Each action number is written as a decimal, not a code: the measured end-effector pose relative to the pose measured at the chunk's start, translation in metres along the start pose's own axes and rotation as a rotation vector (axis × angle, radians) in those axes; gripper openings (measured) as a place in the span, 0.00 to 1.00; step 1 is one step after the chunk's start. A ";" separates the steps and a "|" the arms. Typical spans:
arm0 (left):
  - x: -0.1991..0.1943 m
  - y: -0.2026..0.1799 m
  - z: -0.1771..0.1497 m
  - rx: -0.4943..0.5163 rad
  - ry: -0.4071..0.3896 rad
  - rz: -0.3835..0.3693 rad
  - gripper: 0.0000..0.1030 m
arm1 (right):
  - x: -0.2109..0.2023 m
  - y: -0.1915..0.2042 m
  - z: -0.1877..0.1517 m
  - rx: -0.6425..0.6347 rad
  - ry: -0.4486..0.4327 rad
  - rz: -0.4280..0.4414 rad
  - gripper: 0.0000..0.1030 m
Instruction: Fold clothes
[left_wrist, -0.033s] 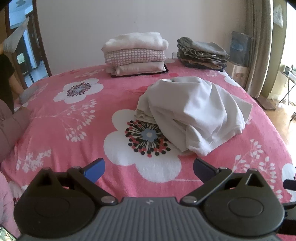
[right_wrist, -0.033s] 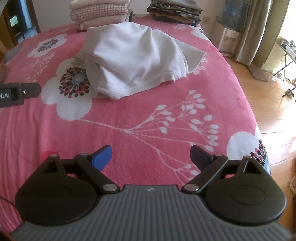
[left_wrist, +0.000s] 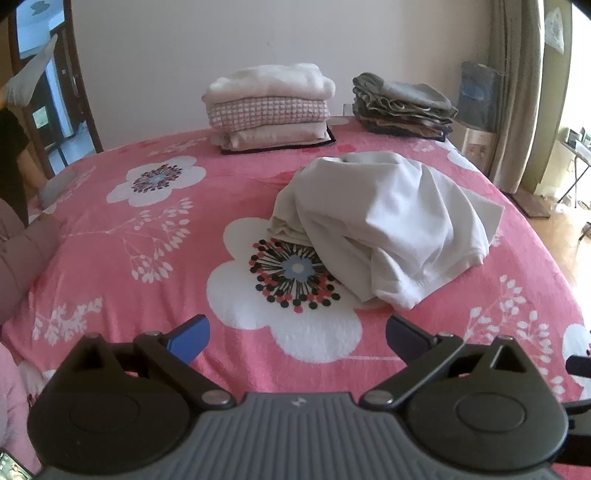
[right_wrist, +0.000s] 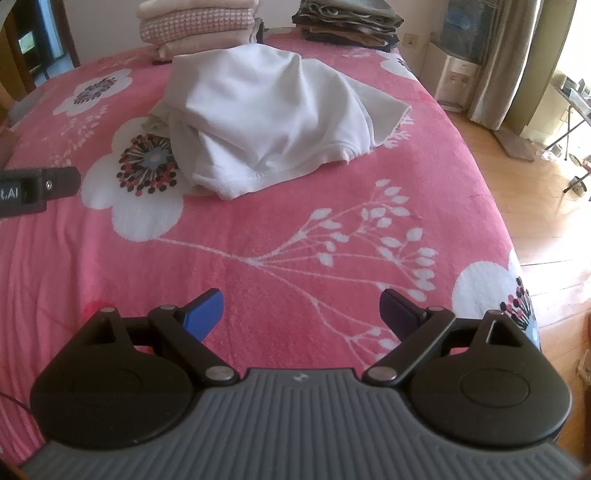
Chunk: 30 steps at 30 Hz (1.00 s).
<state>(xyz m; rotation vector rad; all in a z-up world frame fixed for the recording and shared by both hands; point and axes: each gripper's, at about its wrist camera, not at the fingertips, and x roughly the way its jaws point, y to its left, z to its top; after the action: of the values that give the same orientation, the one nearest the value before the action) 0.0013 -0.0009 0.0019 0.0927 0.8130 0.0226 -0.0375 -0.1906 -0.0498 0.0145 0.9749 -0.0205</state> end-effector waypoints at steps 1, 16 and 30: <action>0.000 0.000 0.001 0.002 -0.003 0.005 0.99 | 0.000 0.000 0.000 0.000 0.000 0.000 0.89; 0.010 0.003 -0.014 -0.038 0.002 -0.003 0.99 | -0.002 -0.001 0.000 0.011 -0.009 -0.018 0.89; 0.009 0.018 -0.021 -0.117 0.004 -0.047 1.00 | -0.002 0.001 0.000 0.007 -0.009 -0.028 0.90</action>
<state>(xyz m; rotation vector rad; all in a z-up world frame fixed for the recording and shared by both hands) -0.0074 0.0189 -0.0171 -0.0366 0.8155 0.0255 -0.0383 -0.1896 -0.0481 0.0072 0.9656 -0.0499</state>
